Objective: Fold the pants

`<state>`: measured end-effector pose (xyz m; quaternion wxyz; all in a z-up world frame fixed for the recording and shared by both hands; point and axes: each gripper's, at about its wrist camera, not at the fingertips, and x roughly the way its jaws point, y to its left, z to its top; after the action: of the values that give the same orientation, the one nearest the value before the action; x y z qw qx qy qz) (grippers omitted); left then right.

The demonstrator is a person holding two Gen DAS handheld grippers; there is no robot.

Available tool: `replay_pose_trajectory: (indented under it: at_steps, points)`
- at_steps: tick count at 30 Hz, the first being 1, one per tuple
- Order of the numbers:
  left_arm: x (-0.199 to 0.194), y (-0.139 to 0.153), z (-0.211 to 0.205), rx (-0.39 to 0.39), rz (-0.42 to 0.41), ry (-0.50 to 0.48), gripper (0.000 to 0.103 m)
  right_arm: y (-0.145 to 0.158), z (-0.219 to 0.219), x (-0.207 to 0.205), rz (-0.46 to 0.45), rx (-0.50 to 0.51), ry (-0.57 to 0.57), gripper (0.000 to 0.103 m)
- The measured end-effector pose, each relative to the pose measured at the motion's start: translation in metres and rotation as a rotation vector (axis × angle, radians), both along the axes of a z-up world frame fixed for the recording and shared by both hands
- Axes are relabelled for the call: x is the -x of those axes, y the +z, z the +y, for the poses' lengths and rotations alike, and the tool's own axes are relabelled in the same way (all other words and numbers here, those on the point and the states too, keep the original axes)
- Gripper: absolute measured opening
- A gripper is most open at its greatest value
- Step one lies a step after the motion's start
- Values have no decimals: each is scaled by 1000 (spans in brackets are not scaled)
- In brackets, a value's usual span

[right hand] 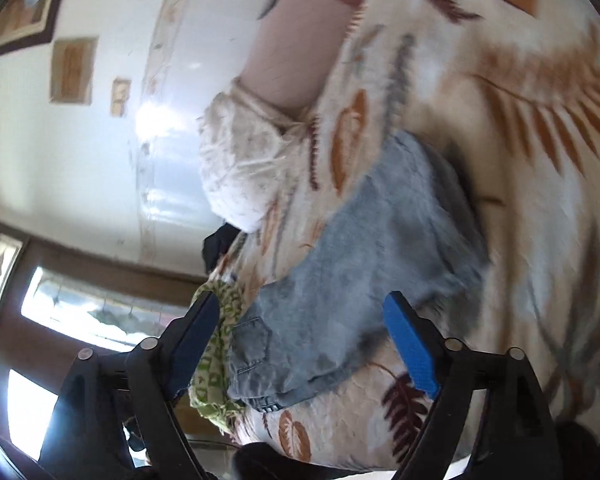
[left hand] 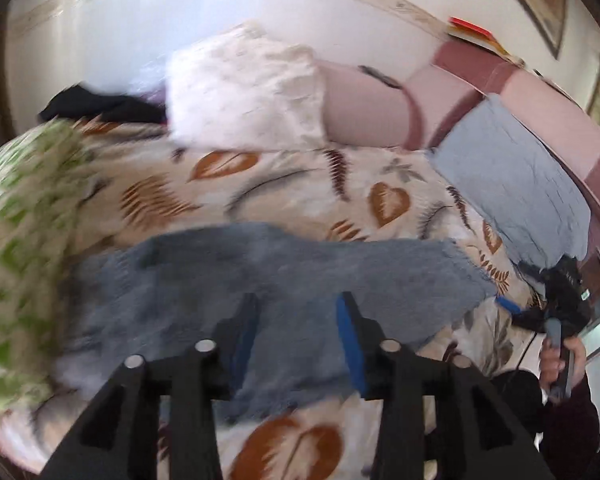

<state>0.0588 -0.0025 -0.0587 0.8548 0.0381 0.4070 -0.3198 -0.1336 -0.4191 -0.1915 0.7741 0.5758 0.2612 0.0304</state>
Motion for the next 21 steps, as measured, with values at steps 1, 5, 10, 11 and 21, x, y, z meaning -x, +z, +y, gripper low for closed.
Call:
replay_pose_trajectory:
  at_steps: [1, 5, 10, 11, 21]
  points:
    - [-1, -6, -12, -6, -2, 4, 50, -6, 0, 1, 10, -19, -12, 87]
    - [-18, -43, -28, -53, 51, 81, 54, -45, -5, -7, 71, -150, -83, 88]
    - [-17, -84, -32, -115, 112, 101, 54, -79, -11, -14, 96, -256, -174, 89]
    - [-17, -90, -32, -124, 115, 104, 54, -78, -12, -14, 77, -246, -196, 89]
    - [-11, -102, -36, -120, 179, 82, 54, -45, -9, -31, 103, 77, -231, 28]
